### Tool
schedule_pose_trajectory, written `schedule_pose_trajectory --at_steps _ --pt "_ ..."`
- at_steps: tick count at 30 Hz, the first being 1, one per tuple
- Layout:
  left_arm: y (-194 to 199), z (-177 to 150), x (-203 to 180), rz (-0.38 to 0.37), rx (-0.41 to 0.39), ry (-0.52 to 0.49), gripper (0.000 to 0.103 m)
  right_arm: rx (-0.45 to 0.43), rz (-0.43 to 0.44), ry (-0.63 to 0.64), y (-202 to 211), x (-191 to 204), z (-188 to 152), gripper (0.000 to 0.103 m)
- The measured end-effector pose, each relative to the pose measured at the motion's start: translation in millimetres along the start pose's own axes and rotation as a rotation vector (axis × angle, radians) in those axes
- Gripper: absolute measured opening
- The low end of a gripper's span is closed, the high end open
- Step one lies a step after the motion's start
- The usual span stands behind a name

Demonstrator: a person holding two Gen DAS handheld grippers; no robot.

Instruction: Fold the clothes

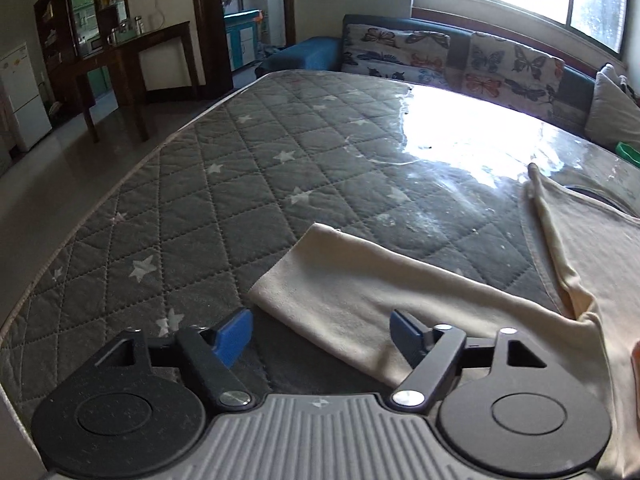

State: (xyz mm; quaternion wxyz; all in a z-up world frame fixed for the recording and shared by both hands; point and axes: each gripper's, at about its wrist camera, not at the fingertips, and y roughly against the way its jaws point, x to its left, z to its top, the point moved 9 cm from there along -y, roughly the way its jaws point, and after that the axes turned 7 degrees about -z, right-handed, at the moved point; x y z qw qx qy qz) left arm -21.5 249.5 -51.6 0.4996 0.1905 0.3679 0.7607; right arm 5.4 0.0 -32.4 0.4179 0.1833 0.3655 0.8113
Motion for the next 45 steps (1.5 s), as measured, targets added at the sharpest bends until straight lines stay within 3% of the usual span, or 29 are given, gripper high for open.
schedule_pose_trajectory --at_steps 3,6,8,11,17,25,32,39,45 --pt "-2.8 1.4 0.7 -0.018 -0.007 0.029 0.063 -0.001 -0.006 -0.002 2.5 -3.3 -1.3 0.027" --pt "-3.7 4.2 0.3 -0.032 -0.025 0.037 0.042 -0.004 -0.011 -0.002 4.8 -5.7 -1.6 0.03" --pt "-4.8 6.0 0.3 -0.062 -0.032 0.061 0.015 -0.008 -0.013 -0.004 6.4 -6.8 -1.3 0.031" --pt "-2.0 8.3 -2.0 -0.123 -0.048 0.1 0.009 -0.016 -0.015 -0.009 9.2 -8.3 -0.9 0.032" --pt "18.9 16.4 -25.0 -0.243 -0.104 0.085 0.008 -0.041 -0.017 -0.029 18.9 -15.9 1.2 0.033" --pt "66.4 25.2 -124.5 -0.476 -0.13 -0.078 0.008 -0.077 -0.045 -0.086 34.7 -39.9 0.3 0.033" --pt "94.0 6.5 -226.6 -0.674 -0.098 -0.228 0.007 -0.104 -0.106 -0.162 54.3 -78.2 -7.6 0.033" --pt "85.7 -35.9 -283.0 -0.742 0.001 -0.334 0.008 -0.115 -0.13 -0.227 64.6 -103.3 -14.8 0.033" --pt "81.8 -57.8 -277.0 -0.725 0.043 -0.41 0.028 -0.101 -0.091 -0.24 59.3 -96.4 -15.9 0.033"
